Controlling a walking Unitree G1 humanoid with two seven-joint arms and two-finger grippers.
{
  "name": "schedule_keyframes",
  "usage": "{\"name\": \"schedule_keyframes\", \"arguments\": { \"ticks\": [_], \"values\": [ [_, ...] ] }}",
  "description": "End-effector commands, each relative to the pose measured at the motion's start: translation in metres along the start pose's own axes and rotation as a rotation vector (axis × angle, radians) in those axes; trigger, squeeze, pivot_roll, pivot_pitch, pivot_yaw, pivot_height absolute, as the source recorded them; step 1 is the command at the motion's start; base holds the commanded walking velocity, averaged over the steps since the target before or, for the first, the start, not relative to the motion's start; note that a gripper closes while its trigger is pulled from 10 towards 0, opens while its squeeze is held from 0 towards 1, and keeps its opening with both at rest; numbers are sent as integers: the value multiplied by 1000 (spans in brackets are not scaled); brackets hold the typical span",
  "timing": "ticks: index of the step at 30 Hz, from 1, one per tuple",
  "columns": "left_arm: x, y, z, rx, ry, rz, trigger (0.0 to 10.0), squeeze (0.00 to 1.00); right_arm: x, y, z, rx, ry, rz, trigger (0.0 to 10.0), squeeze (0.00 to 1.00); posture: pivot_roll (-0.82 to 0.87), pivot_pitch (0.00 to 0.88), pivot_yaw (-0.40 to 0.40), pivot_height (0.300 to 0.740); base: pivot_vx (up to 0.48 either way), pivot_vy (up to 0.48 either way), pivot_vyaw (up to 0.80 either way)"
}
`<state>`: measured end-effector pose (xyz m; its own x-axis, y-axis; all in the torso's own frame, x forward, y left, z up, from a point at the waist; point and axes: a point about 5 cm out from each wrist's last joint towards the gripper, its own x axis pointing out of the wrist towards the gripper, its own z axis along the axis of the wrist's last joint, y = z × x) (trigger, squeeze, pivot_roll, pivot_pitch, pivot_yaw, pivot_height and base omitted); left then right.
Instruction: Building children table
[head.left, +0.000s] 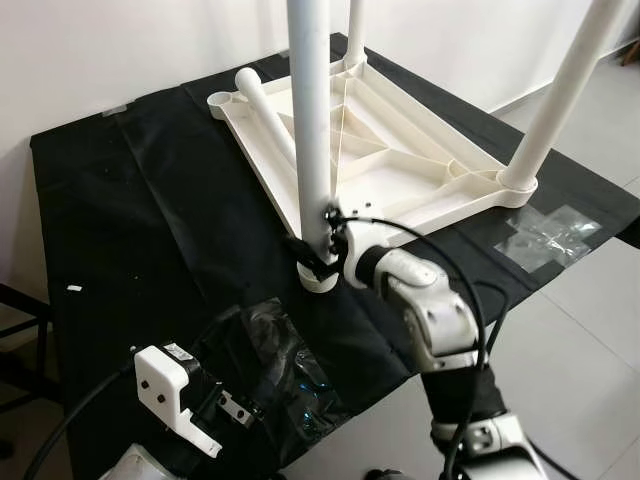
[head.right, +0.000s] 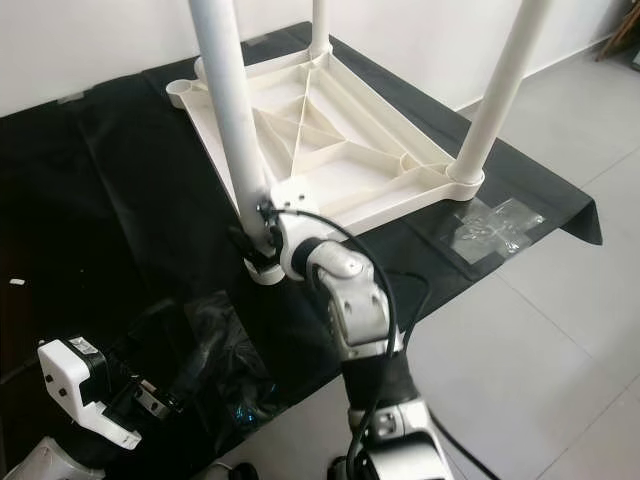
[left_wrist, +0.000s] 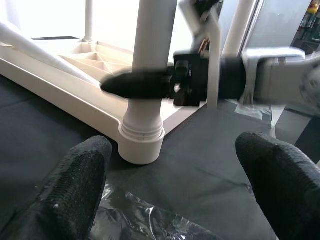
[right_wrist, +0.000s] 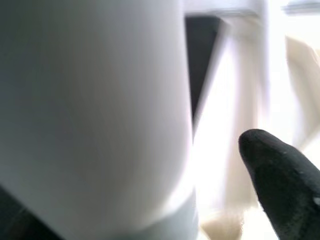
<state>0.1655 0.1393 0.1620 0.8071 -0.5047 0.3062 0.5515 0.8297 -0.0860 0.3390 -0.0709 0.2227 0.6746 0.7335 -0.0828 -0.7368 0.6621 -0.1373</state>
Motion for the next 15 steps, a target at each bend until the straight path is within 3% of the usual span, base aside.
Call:
{"name": "schedule_keyframes", "arguments": {
  "ticks": [1,2,4,5,9,13,14,15],
  "values": [
    [-3,-1,-1,0,9,8,10000,0,-3,5,9,-127,-36,274,10000,486,16,200,26,740,0,0,0],
    [-3,-1,-1,0,8,8,10000,0,-6,3,8,-180,-16,344,10000,0,16,200,26,740,0,0,0],
    [-3,-2,-1,-1,8,8,10000,0,-9,0,7,-191,-4,413,10000,0,20,203,23,740,0,0,0],
    [-3,-2,-1,-2,9,8,10000,0,-10,-6,9,-140,-26,472,10000,0,27,211,22,740,0,0,0],
    [-3,-3,0,-3,9,8,10000,0,-8,-15,15,-63,-75,534,10000,0,34,216,22,740,0,0,0],
    [-4,-3,1,-1,10,10,10000,0,-7,-21,22,-51,-98,589,10000,0,31,229,21,740,0,0,0],
    [-4,-4,1,1,9,11,10000,0,-7,-23,27,-61,-104,631,8431,0,26,230,19,740,0,0,0],
    [-4,-4,1,1,9,11,10000,0,-7,-23,27,-61,-104,631,8431,0,26,230,19,740,0,0,0]
  ]
}}
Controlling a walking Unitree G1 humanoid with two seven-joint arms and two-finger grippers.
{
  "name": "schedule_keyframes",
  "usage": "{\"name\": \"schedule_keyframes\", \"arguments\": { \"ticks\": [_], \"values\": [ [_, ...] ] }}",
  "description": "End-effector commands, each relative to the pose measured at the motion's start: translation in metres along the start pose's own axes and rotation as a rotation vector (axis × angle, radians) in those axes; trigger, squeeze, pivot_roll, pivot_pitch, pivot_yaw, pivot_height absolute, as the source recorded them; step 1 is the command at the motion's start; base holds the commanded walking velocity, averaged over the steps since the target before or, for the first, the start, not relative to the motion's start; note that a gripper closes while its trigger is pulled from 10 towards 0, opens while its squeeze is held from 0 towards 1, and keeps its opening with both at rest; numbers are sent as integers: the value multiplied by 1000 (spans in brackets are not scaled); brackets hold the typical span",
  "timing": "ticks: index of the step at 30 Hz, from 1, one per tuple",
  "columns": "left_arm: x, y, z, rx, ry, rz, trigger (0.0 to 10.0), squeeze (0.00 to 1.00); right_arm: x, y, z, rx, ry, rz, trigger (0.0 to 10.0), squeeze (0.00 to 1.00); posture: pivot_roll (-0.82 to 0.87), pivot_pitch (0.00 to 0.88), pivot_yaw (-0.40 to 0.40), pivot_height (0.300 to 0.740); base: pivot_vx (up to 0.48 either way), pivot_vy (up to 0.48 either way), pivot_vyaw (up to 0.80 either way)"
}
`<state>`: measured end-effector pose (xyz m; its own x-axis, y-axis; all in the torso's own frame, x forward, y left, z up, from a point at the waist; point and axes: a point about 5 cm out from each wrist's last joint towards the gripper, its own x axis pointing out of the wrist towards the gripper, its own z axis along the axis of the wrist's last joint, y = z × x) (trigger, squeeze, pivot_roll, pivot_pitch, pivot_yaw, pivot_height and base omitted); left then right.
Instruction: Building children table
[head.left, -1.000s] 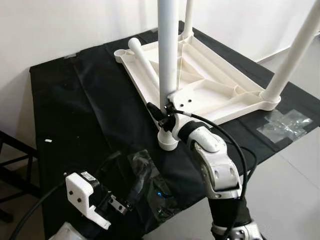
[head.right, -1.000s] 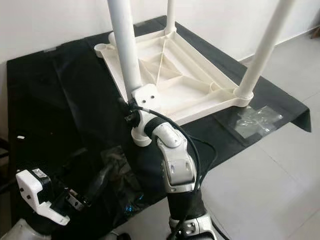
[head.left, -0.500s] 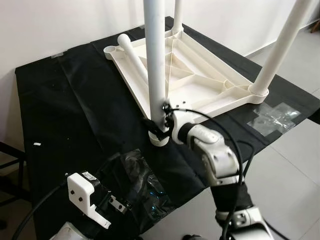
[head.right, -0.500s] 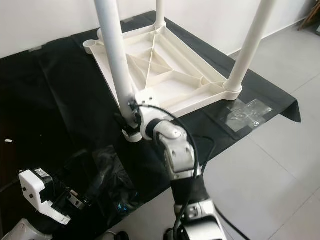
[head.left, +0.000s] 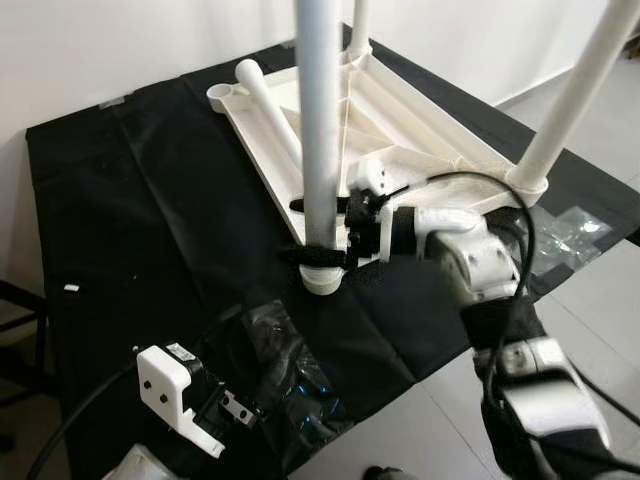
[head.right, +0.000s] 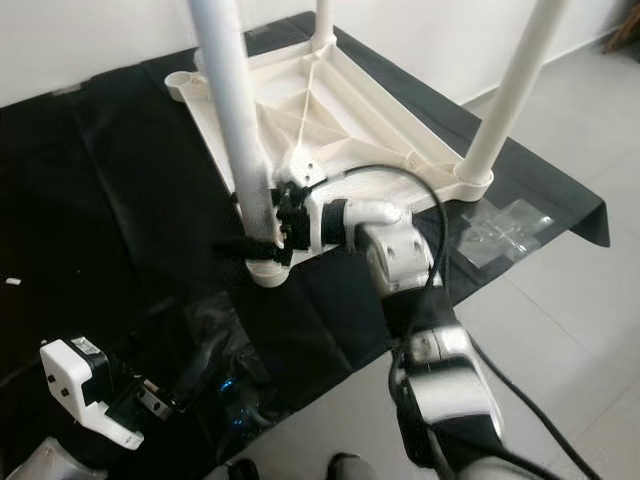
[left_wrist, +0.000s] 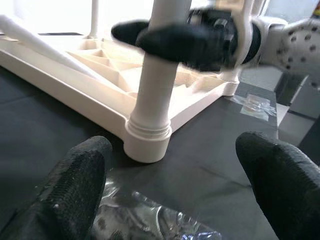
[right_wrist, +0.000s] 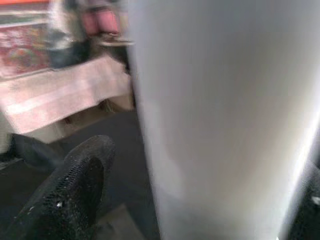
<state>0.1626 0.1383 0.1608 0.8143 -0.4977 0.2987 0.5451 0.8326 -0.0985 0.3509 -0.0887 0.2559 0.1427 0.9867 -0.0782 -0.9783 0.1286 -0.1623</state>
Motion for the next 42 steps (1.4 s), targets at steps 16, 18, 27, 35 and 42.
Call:
{"name": "schedule_keyframes", "arguments": {
  "ticks": [16,18,27,35,42],
  "values": [
    [-2,-3,2,7,1,4,10000,0,-9,1,-1,-21,-69,138,0,0,8,232,17,740,0,0,0],
    [-2,-2,2,7,1,5,10000,0,-10,0,-1,-28,-75,80,0,0,5,232,15,740,0,0,0],
    [-1,2,1,12,-3,11,10000,0,16,58,-65,129,57,-870,0,0,-12,224,26,740,0,0,0],
    [1,4,-2,2,0,8,10000,0,32,78,-70,142,79,-831,0,0,-16,200,22,740,0,0,0],
    [2,5,-1,10,-7,22,10000,0,37,76,-57,134,85,-783,10000,102,10,196,25,740,0,0,0]
  ]
}}
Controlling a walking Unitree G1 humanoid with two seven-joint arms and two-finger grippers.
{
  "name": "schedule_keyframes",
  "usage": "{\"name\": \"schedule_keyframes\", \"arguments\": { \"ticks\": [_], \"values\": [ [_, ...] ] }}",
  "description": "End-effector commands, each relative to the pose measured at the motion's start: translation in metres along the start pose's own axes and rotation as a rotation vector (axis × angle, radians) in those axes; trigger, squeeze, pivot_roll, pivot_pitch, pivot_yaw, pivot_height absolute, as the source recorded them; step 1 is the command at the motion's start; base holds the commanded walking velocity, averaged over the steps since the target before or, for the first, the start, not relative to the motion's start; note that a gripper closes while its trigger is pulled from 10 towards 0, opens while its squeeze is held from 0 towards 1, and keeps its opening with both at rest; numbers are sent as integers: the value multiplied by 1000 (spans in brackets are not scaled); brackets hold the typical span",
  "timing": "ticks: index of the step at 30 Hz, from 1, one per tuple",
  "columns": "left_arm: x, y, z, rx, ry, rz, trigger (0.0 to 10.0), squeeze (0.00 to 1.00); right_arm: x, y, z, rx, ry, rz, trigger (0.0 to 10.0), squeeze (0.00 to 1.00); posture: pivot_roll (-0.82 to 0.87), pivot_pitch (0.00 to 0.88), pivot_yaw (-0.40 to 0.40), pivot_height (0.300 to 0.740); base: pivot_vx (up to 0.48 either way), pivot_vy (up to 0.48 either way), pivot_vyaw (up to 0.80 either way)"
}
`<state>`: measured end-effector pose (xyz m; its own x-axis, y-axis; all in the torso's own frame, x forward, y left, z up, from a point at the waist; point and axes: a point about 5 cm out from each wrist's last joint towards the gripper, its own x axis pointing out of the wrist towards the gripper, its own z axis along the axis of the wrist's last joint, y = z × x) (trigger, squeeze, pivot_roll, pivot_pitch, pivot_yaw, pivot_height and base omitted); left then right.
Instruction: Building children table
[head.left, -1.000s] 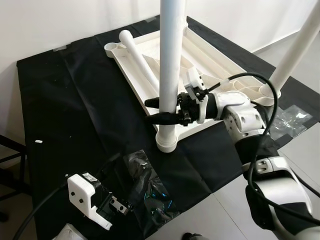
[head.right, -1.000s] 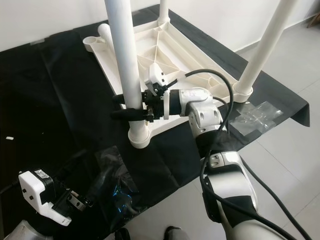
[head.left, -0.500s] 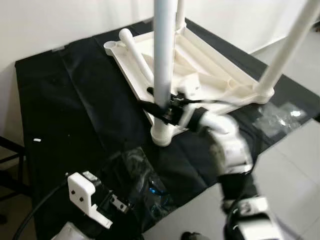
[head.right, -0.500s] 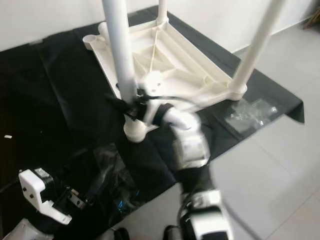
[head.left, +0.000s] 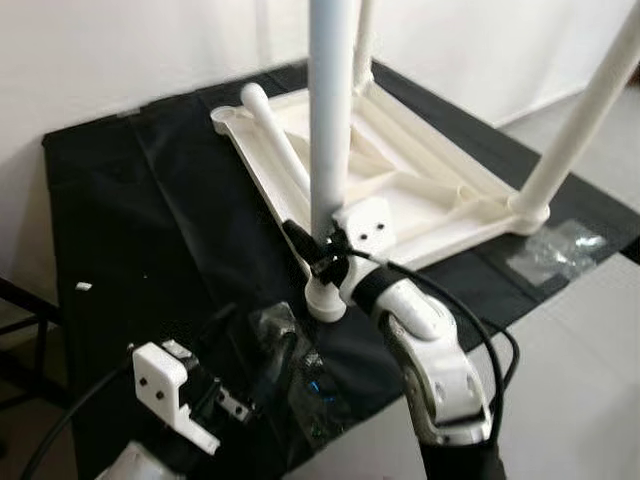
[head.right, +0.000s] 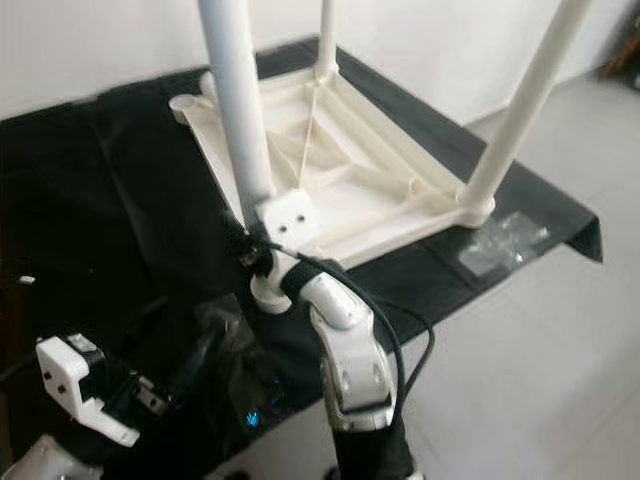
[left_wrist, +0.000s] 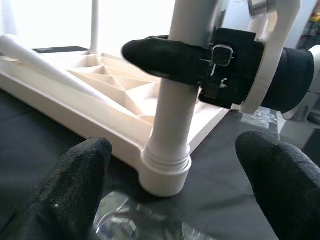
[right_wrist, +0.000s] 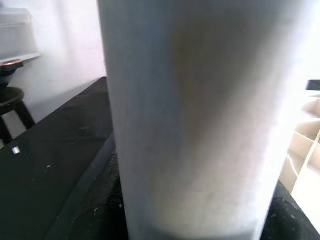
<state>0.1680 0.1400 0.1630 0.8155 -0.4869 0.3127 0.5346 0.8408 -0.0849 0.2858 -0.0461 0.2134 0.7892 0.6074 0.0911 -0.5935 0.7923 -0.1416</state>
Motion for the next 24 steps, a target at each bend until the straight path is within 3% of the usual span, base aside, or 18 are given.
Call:
{"name": "schedule_keyframes", "arguments": {
  "ticks": [1,2,5,6,7,10,11,16,22,24],
  "values": [
    [-3,0,-3,-7,9,14,10000,0,0,-1,-26,59,144,17,10000,102,15,196,26,740,0,0,0],
    [-3,0,-3,-7,9,12,10000,0,3,-5,-19,53,110,99,10000,1000,20,196,24,740,0,0,0],
    [-3,-1,-2,-9,9,9,10000,0,8,-14,-5,18,58,278,10000,1000,21,198,24,740,0,0,0],
    [-3,-1,-2,-9,9,9,10000,0,8,-14,-5,18,58,278,10000,1000,21,198,24,740,0,0,0],
    [-3,-2,-2,-10,9,8,10000,0,10,-26,7,-47,17,429,10000,1000,28,204,22,740,0,0,0],
    [-3,-3,-2,-10,9,7,10000,0,9,-35,16,-77,-11,535,10000,1000,30,204,21,740,0,0,0],
    [-3,-3,-2,-10,9,7,10000,0,9,-42,20,-101,-14,596,10000,0,36,208,23,740,0,0,0],
    [-4,-4,-1,-10,10,6,10000,0,9,-58,24,-141,8,697,10000,0,42,211,25,740,0,0,0],
    [-7,-6,1,-10,17,3,10000,0,16,-74,25,-73,44,869,10000,0,72,226,37,740,0,0,0],
    [-7,-6,1,-9,19,2,10000,0,19,-77,25,-68,51,876,9412,0,72,226,37,740,0,0,0]
  ]
}}
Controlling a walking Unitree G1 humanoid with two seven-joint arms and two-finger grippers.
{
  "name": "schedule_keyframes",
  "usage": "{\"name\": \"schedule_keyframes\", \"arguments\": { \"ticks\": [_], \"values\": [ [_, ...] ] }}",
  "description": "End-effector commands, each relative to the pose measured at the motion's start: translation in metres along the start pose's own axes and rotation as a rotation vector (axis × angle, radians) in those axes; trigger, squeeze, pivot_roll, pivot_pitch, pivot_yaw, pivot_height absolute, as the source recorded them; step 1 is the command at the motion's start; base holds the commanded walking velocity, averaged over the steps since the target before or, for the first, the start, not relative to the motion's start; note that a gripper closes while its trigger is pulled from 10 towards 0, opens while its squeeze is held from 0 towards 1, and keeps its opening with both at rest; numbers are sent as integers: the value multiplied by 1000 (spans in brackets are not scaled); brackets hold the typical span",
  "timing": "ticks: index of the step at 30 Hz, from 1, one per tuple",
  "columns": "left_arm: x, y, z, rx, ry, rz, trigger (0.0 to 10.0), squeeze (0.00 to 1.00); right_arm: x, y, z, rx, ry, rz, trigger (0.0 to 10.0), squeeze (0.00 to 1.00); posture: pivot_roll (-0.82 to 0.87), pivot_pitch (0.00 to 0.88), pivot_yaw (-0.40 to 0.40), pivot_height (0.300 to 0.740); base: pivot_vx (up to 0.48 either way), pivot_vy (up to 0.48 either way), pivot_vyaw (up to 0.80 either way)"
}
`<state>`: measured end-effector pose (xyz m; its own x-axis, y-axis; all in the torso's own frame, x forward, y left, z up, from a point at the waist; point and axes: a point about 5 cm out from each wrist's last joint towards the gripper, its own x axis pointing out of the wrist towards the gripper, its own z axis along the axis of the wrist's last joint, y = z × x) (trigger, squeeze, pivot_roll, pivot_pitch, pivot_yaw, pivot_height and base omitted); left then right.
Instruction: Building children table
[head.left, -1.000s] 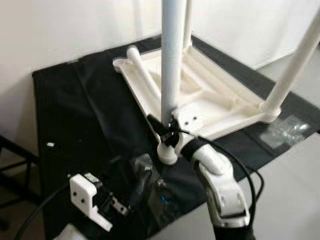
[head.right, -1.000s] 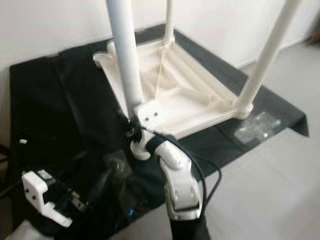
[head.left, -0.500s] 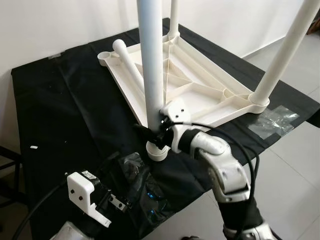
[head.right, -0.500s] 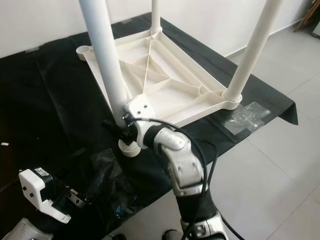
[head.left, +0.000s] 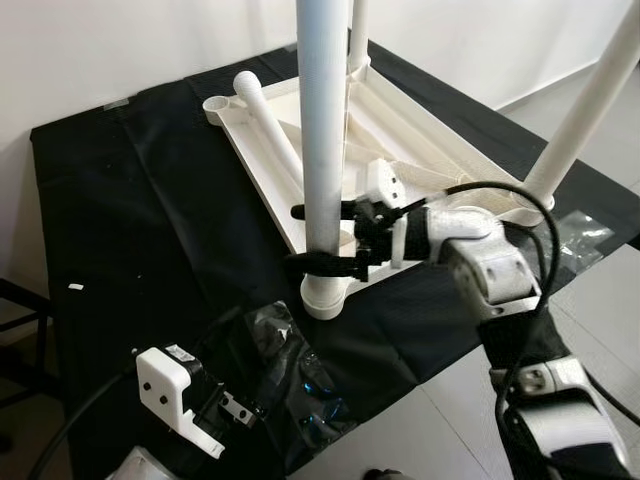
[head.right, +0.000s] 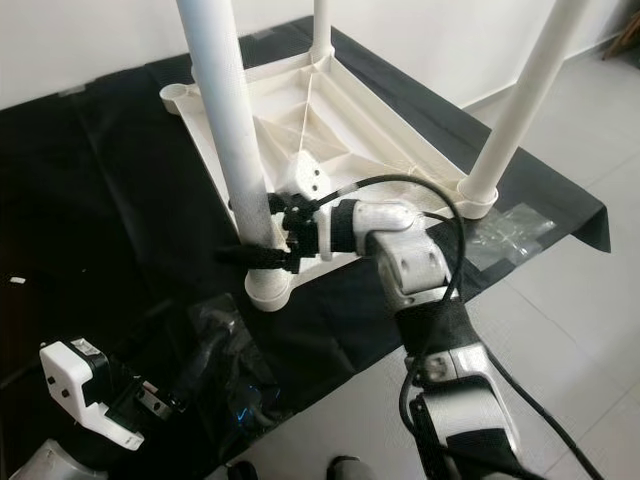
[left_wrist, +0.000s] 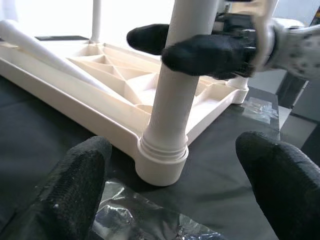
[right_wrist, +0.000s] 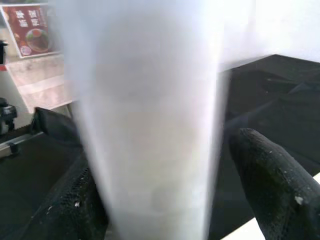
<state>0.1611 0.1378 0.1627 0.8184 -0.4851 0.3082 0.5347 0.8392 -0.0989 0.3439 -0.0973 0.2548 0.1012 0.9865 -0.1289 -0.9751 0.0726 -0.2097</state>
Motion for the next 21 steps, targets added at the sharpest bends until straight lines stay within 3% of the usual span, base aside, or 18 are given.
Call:
{"name": "schedule_keyframes", "arguments": {
  "ticks": [1,13,16,17,19,20,21],
  "values": [
    [-3,-1,1,5,16,-1,10000,0,4,-1,-4,11,-13,41,0,0,76,228,37,740,0,0,0],
    [-5,-1,2,7,22,2,10000,0,-6,-8,-5,-2,-9,100,0,0,78,235,43,740,0,0,0],
    [-5,-1,1,6,22,2,10000,0,-12,-10,-10,-2,-22,35,0,0,72,235,39,740,0,0,0],
    [-5,0,2,6,22,3,10000,0,-12,-9,-15,6,-29,-65,0,0,64,242,34,740,0,0,0],
    [-5,0,2,6,22,3,10000,0,-12,-9,-15,6,-29,-65,0,0,64,242,34,740,0,0,0],
    [-5,1,2,8,22,3,10000,0,-3,-2,-25,60,-56,-258,0,0,63,245,30,740,0,0,0],
    [-5,1,2,8,22,3,10000,0,-3,-2,-25,60,-56,-258,0,0,63,245,30,740,0,0,0]
  ]
}}
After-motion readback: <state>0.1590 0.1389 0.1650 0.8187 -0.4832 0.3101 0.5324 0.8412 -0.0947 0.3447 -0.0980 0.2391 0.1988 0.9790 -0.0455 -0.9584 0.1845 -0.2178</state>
